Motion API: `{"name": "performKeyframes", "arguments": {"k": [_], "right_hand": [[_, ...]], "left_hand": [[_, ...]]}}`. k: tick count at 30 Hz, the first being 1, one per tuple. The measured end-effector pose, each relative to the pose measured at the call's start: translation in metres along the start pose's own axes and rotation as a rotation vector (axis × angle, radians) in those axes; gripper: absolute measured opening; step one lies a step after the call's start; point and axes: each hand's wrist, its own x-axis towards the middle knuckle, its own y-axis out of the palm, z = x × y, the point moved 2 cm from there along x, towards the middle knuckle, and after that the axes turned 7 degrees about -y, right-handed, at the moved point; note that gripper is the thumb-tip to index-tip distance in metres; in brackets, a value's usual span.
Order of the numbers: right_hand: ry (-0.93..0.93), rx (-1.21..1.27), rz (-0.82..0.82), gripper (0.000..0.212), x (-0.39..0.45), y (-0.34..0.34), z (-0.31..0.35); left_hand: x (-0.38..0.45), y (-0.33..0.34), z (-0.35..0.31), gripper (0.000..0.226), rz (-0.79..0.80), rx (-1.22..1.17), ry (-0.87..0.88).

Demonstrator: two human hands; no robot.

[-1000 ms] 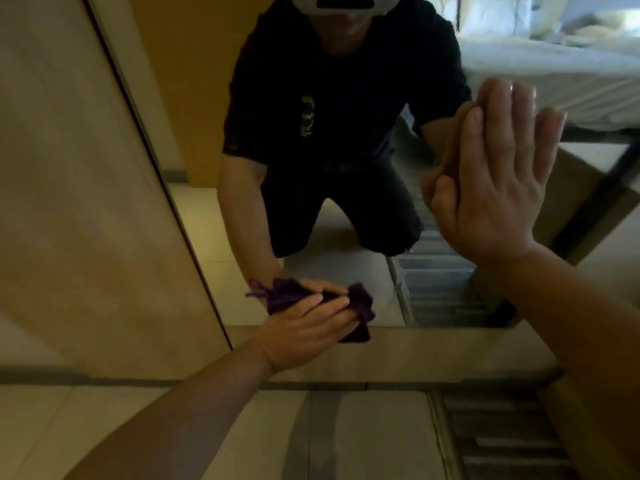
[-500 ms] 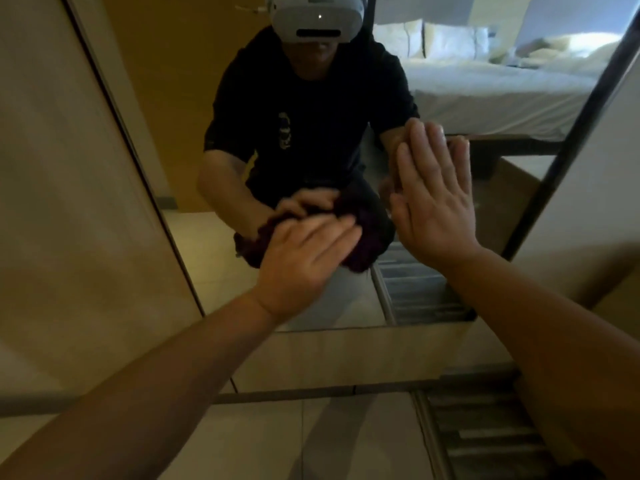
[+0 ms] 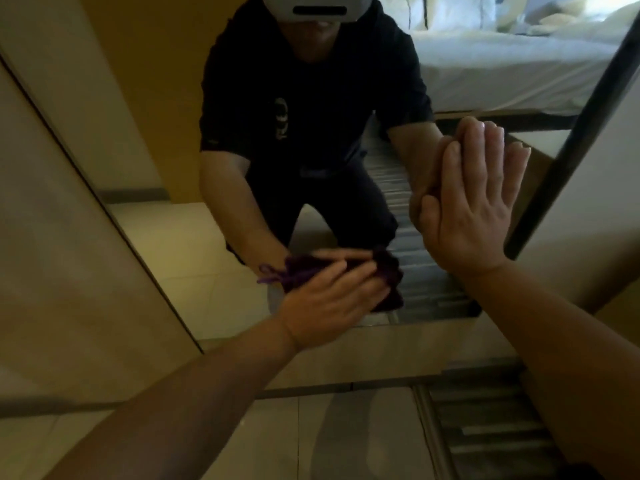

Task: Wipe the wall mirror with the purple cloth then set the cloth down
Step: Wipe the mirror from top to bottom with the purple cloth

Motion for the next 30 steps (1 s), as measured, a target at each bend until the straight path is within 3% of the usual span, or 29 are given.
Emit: {"name": "performKeyframes", "arguments": {"k": [9,14,19,24,26,30], "right_hand": [[-0.002,-0.016,-0.004,0.068,0.003,-0.002,-0.001],[0.046,0.028,0.121,0.057,0.006,-0.017,0.0],[0.047,0.21,0.231,0.052,-0.001,-0.048,-0.009],[0.223,0.153,0.261,0.057,-0.019,-0.06,-0.053],[0.213,0.104,0.261,0.058,-0.024,-0.053,-0.064],[0.105,0.083,0.172,0.058,-0.031,-0.039,-0.071]], "left_hand": [[-0.053,0.026,-0.039,0.047,0.271,-0.083,0.202],[-0.036,-0.001,-0.039,0.047,0.389,-0.261,0.118],[0.028,-0.054,0.002,0.033,0.15,-0.4,-0.197],[0.147,-0.104,0.074,0.033,-0.193,-0.185,-0.28],[0.18,-0.102,0.089,0.029,-0.319,-0.103,-0.303],[0.19,-0.074,0.073,0.034,-0.287,0.031,-0.222]]}}
